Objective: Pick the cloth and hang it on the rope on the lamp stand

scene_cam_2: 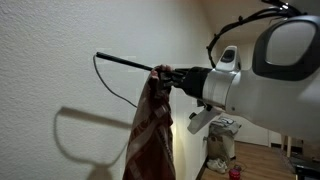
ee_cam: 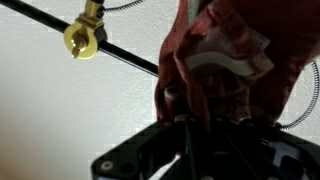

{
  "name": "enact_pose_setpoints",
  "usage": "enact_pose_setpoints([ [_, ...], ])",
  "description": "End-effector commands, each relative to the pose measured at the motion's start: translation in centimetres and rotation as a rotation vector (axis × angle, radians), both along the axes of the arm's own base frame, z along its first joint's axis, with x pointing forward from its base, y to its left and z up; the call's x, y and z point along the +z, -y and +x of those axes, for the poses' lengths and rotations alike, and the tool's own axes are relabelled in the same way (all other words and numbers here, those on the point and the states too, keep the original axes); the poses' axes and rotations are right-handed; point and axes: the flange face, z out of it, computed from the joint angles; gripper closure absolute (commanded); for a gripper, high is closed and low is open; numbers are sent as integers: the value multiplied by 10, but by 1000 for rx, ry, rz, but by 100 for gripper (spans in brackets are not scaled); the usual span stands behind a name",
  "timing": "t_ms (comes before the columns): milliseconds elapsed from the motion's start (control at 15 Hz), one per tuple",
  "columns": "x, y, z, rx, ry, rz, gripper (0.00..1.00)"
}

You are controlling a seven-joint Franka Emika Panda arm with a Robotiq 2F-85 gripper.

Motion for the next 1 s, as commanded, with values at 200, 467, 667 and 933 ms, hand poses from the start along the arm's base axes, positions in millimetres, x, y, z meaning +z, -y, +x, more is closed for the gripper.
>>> enact_pose_setpoints([
  [200, 3, 21, 20, -6, 10, 8, 99],
  [467, -1, 21, 19, -8, 0, 7, 96],
  [667, -2, 18, 16, 7, 10, -8, 99],
  [933, 7, 14, 34, -35, 39, -17, 99],
])
